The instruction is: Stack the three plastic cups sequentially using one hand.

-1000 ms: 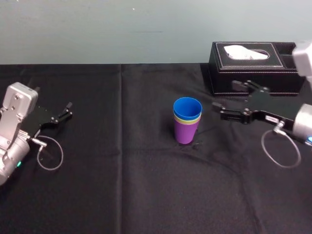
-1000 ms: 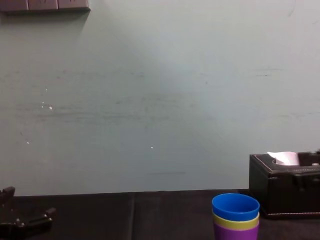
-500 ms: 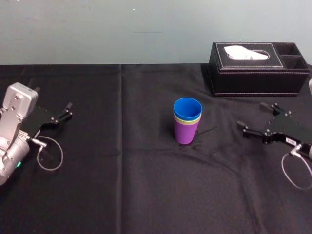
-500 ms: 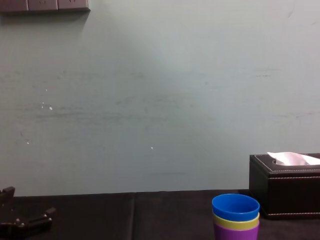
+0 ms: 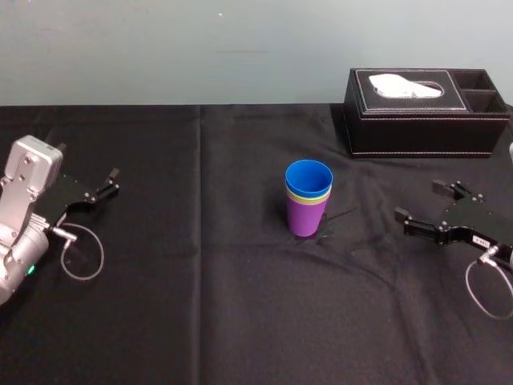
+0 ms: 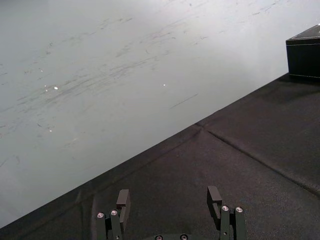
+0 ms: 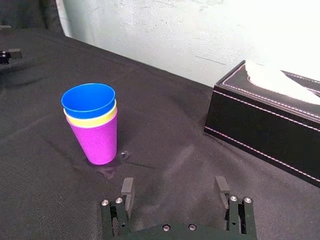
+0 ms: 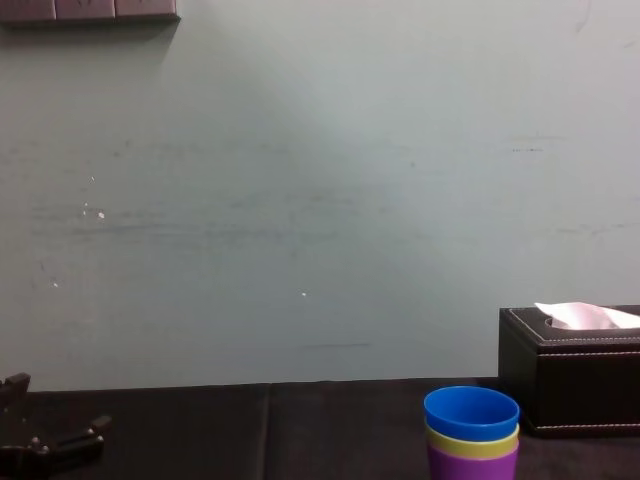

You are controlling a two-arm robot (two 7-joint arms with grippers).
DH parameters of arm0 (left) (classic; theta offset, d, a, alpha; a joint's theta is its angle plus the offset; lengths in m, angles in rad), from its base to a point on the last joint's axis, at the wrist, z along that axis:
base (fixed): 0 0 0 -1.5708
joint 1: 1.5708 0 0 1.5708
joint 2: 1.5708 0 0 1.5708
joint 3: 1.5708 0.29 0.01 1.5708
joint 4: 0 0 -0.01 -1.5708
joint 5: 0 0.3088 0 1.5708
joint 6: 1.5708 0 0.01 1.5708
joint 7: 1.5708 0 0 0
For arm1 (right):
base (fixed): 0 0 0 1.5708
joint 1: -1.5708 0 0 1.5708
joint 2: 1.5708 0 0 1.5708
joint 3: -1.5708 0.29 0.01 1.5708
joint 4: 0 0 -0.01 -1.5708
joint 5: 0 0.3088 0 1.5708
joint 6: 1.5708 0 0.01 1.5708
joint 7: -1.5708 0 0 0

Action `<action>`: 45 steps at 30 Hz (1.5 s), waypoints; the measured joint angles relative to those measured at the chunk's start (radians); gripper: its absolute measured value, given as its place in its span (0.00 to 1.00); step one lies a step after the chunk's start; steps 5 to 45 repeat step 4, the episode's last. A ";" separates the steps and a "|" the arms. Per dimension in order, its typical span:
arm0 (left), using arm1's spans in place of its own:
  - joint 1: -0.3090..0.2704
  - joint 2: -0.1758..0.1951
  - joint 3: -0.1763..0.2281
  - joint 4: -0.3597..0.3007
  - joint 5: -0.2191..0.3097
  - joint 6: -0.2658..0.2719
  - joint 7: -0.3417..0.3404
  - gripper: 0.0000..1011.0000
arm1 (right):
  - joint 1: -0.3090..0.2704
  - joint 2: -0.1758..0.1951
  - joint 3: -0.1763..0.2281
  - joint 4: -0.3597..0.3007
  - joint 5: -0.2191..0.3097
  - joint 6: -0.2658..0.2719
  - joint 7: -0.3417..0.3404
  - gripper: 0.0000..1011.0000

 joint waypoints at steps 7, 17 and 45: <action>0.000 0.000 0.000 0.000 0.000 0.000 0.000 1.00 | 0.001 0.001 0.000 -0.002 0.000 0.000 0.001 0.99; 0.000 0.000 0.000 0.000 0.000 0.000 0.000 1.00 | 0.001 0.001 0.000 -0.002 0.000 0.000 0.001 0.99; 0.000 0.000 0.000 0.000 0.000 0.000 0.000 1.00 | 0.001 0.001 0.000 -0.002 0.000 0.000 0.001 0.99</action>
